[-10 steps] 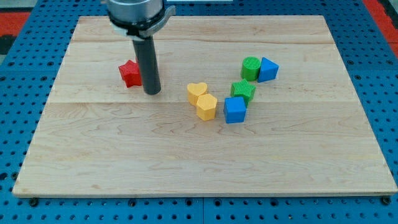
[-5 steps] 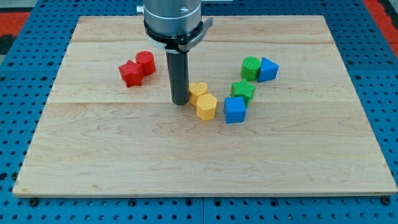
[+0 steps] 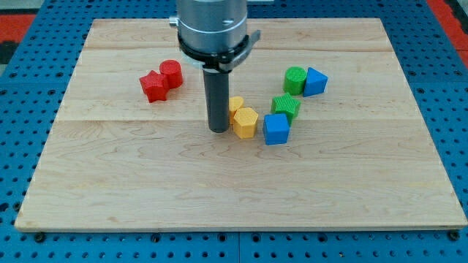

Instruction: Push the yellow heart closer to the red circle

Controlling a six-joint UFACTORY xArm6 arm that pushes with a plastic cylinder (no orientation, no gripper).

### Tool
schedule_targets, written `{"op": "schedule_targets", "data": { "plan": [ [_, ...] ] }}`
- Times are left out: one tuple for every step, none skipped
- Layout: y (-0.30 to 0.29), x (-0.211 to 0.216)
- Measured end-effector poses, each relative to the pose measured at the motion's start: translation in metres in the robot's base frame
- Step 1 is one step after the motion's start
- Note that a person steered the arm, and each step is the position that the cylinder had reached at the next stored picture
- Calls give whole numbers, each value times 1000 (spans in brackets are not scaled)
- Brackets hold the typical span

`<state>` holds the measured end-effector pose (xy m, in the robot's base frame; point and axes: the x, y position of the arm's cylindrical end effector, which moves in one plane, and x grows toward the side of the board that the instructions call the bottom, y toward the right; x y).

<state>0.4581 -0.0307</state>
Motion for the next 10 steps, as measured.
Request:
{"op": "schedule_targets", "data": {
  "plan": [
    [2,36],
    [24,49],
    [30,44],
    [16,16],
    [15,-20],
    [10,-57],
    [6,-65],
    [11,-53],
    [19,-48],
    [23,-61]
  ]
}}
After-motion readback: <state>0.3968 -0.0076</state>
